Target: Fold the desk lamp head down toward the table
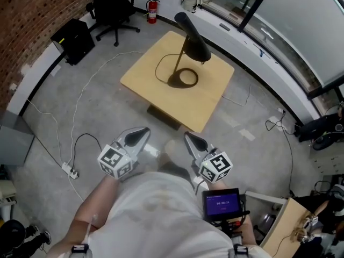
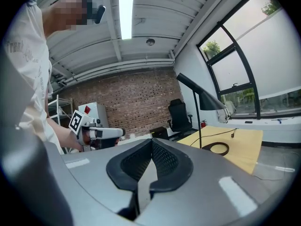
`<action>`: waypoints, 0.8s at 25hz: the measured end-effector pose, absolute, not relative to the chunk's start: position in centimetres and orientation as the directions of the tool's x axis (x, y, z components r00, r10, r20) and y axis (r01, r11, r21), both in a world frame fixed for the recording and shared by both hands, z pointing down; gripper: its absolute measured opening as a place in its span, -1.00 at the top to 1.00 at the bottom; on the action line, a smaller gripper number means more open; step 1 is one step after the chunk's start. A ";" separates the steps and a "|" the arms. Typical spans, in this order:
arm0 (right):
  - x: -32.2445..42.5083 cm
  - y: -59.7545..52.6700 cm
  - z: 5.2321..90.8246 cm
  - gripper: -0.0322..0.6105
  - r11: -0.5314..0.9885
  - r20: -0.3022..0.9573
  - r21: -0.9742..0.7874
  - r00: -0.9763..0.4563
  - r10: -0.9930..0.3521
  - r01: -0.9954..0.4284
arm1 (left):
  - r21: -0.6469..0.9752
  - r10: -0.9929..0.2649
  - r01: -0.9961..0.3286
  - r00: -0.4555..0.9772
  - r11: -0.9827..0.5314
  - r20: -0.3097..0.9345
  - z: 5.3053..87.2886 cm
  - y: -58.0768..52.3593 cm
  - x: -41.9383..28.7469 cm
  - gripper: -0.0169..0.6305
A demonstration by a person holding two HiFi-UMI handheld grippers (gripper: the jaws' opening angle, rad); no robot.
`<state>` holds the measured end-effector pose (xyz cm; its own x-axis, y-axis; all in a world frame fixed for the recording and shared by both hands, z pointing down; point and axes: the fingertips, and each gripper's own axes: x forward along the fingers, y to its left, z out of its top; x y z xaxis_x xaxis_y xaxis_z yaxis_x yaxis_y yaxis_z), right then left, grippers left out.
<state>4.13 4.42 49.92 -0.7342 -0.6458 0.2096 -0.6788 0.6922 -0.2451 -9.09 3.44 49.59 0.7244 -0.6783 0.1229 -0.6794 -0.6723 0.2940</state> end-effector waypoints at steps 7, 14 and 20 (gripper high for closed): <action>5.1 5.0 48.9 0.87 0.689 0.209 -0.244 -0.730 -0.650 -0.683 | 0.295 -0.666 -0.669 0.735 -0.682 0.126 49.0 4.1 -7.6 0.91; 3.6 5.2 49.7 0.87 0.718 0.235 -0.231 -0.754 -0.614 -0.656 | 0.308 -0.653 -0.655 0.747 -0.690 0.126 49.3 3.8 -7.4 0.91; 4.1 7.8 50.4 0.87 0.702 0.216 -0.247 -0.744 -0.632 -0.668 | 0.286 -0.645 -0.646 0.756 -0.708 0.109 49.4 6.0 -6.5 0.91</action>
